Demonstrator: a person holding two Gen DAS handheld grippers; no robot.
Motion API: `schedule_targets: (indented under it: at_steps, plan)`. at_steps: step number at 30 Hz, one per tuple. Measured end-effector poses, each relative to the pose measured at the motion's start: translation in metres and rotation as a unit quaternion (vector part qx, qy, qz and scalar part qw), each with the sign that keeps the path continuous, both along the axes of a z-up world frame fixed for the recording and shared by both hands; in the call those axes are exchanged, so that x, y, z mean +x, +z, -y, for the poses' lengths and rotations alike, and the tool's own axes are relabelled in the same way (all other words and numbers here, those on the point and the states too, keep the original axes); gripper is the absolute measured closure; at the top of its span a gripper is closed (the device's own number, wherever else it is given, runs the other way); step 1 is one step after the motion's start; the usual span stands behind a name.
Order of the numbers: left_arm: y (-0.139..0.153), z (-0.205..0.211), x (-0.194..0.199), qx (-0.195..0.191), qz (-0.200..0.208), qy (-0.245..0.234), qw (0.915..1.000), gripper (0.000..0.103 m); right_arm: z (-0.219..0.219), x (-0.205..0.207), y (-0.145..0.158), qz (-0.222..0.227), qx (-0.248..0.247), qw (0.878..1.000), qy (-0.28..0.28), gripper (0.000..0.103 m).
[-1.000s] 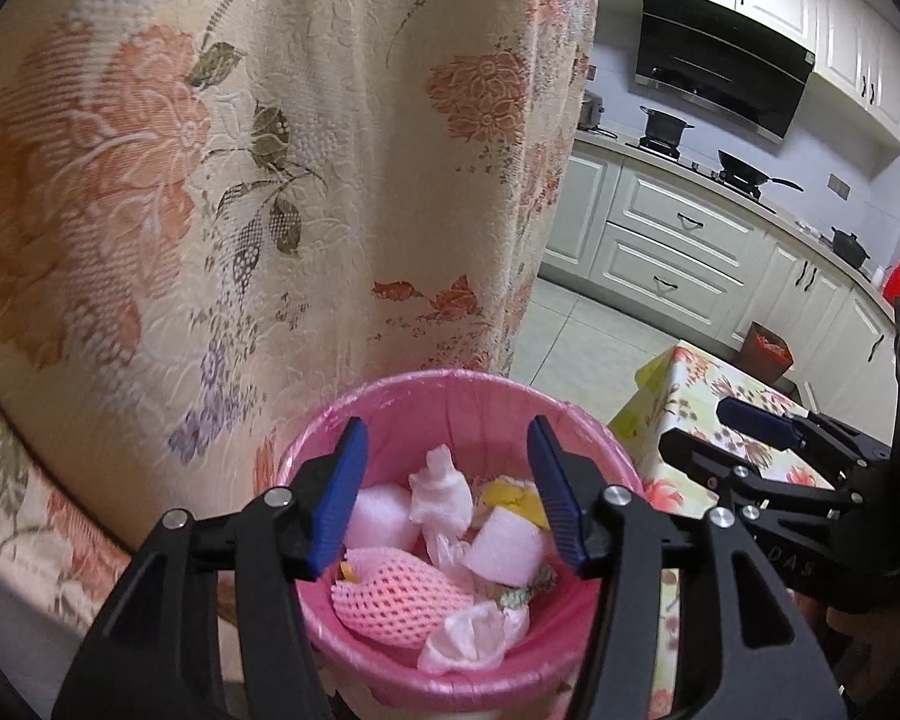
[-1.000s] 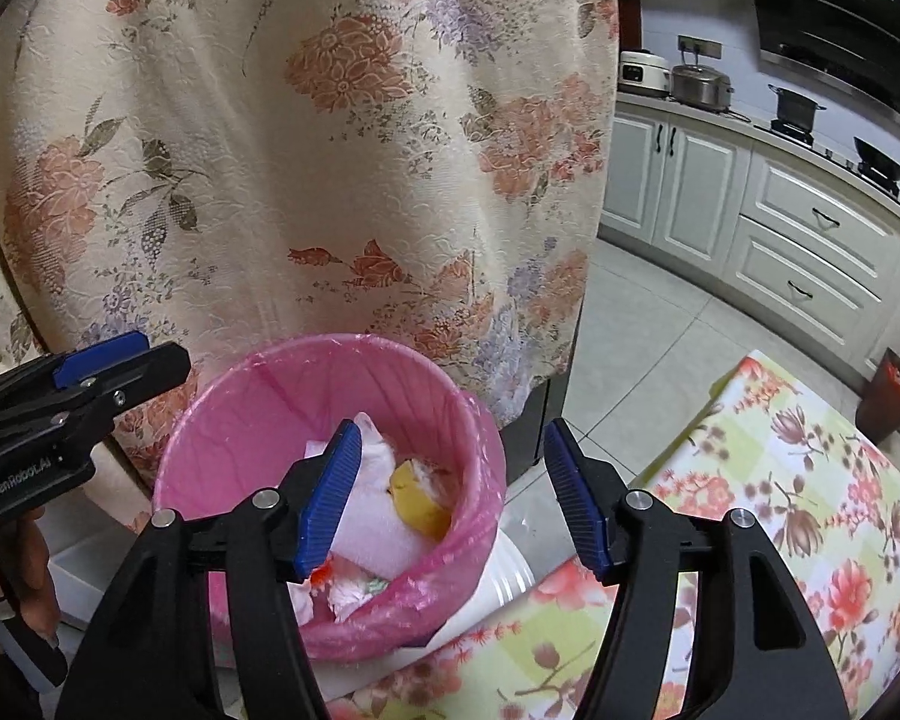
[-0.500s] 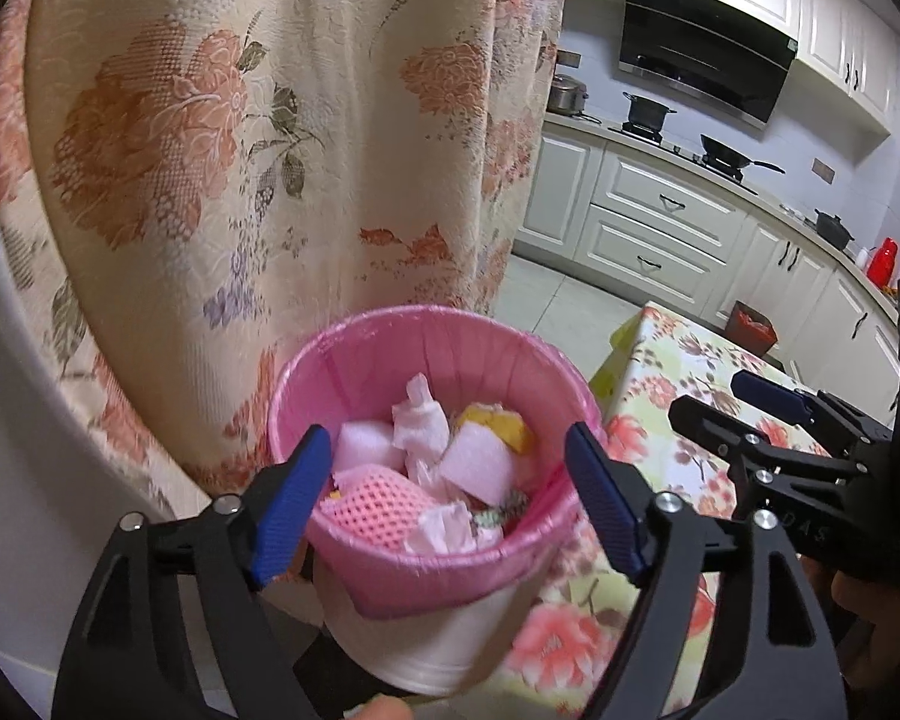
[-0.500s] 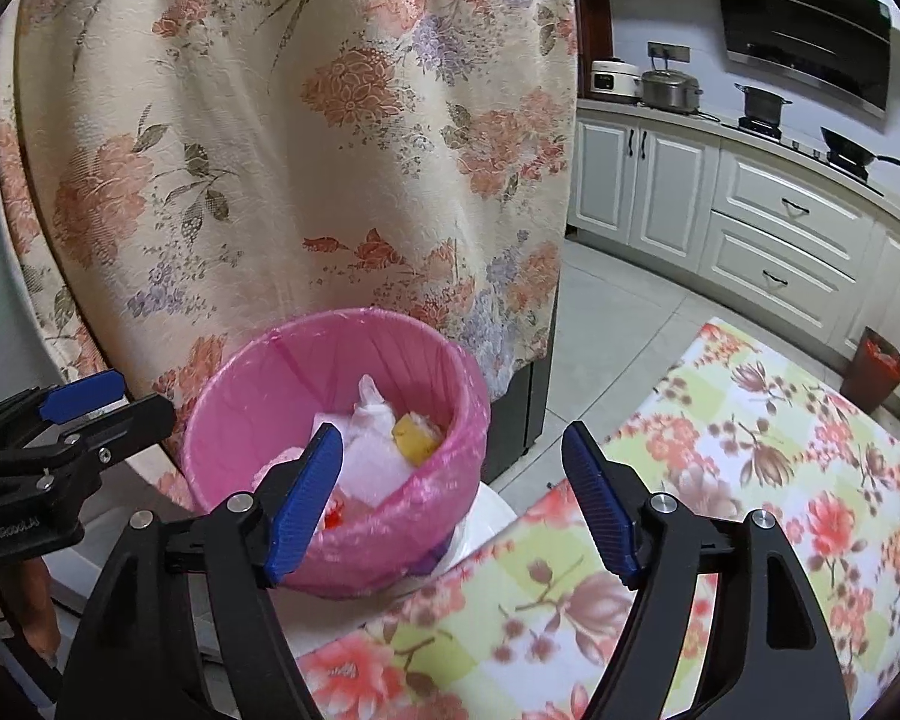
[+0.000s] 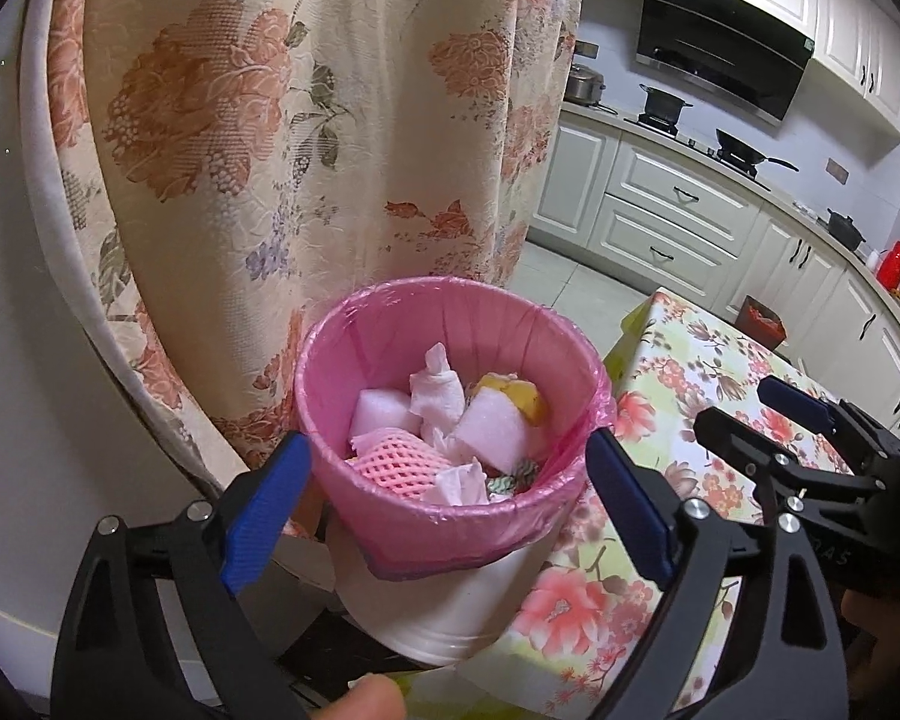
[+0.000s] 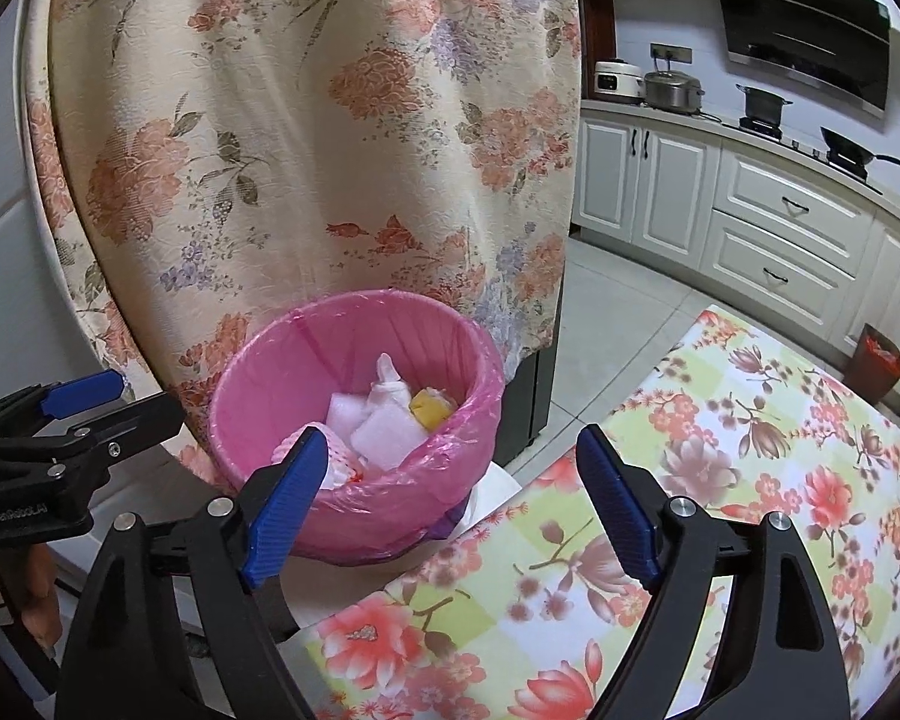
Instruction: Collect trash
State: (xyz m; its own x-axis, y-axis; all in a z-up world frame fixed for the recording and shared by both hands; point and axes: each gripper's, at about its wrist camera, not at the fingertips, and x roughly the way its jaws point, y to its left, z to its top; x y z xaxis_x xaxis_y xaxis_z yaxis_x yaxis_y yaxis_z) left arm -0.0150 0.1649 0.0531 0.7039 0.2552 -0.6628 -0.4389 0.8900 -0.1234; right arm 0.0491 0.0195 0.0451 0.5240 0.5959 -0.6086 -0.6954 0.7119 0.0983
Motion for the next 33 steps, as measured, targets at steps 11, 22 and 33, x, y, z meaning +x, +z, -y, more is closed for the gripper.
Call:
schedule_targets:
  at_steps: [11, 22, 33]
  plan:
    - [-0.0001, -0.0013, -0.0007, 0.000, 0.000, 0.000, 1.0000, 0.013, -0.0021, -0.0009, -0.0005, 0.001, -0.001, 1.000, 0.001, 0.023]
    - [0.0019, -0.0026, -0.0019, -0.002, -0.001, 0.001, 1.0000, 0.013, -0.0024, 0.0001, -0.0015, -0.001, 0.000, 1.000, 0.004, 0.023]
    - [0.0015, -0.0037, -0.0028, -0.001, -0.001, 0.002, 1.0000, 0.013, -0.0017, 0.0010, -0.0005, -0.001, 0.000, 1.000, 0.004, 0.023]
